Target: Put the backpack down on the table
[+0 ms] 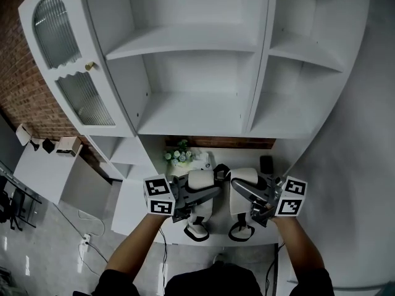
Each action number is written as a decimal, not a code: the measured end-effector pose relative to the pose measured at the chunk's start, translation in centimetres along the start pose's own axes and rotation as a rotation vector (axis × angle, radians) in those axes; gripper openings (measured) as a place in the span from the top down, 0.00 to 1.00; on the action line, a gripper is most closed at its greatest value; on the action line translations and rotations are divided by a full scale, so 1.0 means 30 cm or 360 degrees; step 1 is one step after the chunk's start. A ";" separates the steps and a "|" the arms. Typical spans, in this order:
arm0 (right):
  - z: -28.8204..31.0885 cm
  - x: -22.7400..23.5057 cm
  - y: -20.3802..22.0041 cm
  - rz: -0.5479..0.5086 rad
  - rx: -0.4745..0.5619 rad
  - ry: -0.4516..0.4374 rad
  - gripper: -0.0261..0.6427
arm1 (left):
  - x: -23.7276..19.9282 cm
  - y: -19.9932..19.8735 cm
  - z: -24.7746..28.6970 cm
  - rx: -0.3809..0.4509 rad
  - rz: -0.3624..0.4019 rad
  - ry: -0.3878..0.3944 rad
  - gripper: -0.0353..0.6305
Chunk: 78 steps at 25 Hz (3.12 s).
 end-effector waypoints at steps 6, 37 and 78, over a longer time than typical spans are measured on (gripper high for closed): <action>-0.014 -0.015 0.108 -0.0077 -0.0028 0.0084 0.86 | -0.027 0.099 -0.010 -0.0056 -0.0047 0.0003 0.87; -0.085 -0.026 0.597 0.0175 -0.0262 0.0146 0.86 | -0.192 0.524 -0.010 -0.0091 -0.0308 -0.0157 0.87; -0.202 0.117 0.792 0.0320 -0.0463 0.0497 0.56 | -0.373 0.650 -0.072 0.0079 -0.0315 -0.0618 0.56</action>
Point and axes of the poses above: the fingertips, and each gripper's own axes: z forward along the fingers, x to its right, y out of its underside, the point moved 6 cm from there along -z, backward along the fingers, and after that the axes turned 14 degrees about -z, right-handed, at the moved point
